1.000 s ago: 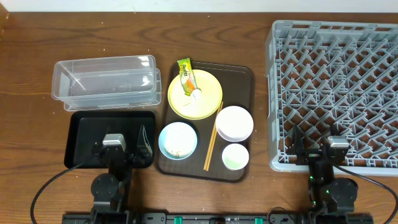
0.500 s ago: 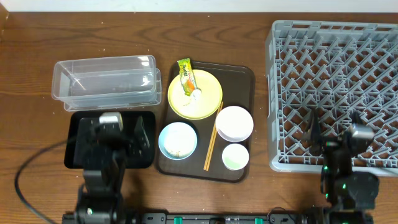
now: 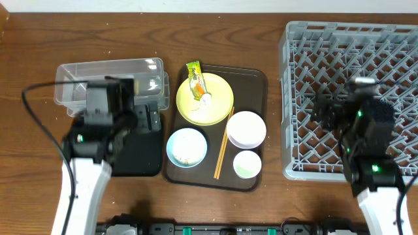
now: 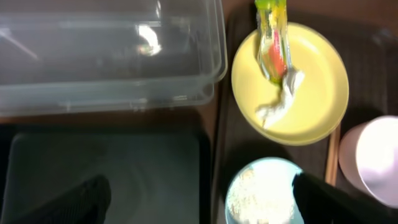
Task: Sort waste into correct bins and load items into the dishwasher rack
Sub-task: 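Move the left gripper over the yellow plate and grasp the tissue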
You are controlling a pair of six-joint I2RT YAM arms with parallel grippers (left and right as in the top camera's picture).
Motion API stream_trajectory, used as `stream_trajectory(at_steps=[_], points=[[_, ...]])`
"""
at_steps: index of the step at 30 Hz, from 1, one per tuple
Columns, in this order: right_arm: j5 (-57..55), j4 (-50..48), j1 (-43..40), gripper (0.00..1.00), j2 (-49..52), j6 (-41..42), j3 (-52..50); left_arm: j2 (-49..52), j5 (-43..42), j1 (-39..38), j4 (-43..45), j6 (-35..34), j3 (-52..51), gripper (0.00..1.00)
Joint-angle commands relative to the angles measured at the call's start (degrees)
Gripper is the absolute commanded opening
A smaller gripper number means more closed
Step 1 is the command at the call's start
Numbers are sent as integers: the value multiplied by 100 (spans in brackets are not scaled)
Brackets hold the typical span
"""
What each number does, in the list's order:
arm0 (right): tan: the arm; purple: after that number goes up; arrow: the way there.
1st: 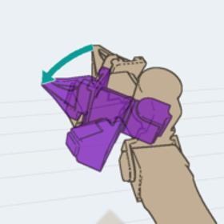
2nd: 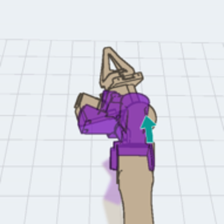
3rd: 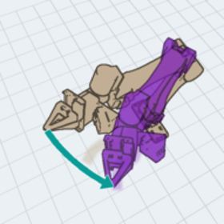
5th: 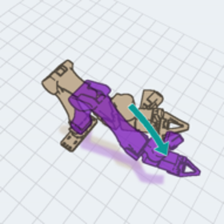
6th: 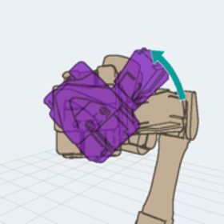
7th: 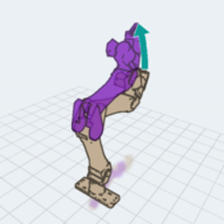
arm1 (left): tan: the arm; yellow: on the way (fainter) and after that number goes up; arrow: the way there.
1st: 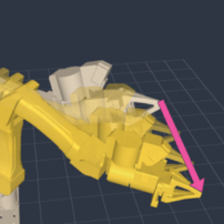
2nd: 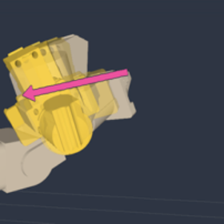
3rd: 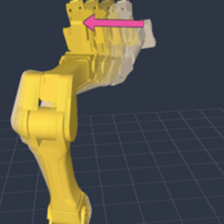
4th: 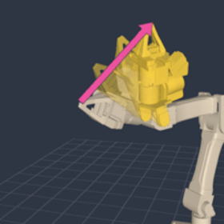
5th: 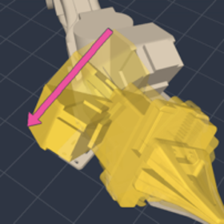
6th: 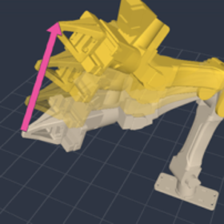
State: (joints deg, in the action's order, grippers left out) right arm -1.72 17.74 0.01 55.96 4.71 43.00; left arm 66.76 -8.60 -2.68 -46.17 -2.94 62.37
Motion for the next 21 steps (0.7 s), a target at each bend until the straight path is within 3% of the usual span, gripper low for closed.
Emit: stream_trajectory(at_steps=[1,5,11,21], points=[[68,122,66,99,153,-72,164,205,-94,26,-175,35,409,96],[68,264,66,99,216,-52,164,205,-94,26,-7,35,409,96],[70,256,66,99,212,-52,164,291,-474,-63,1038,39,409,96],[68,267,66,99,212,-52,164,1582,-461,-892,2194,584,409,96]])
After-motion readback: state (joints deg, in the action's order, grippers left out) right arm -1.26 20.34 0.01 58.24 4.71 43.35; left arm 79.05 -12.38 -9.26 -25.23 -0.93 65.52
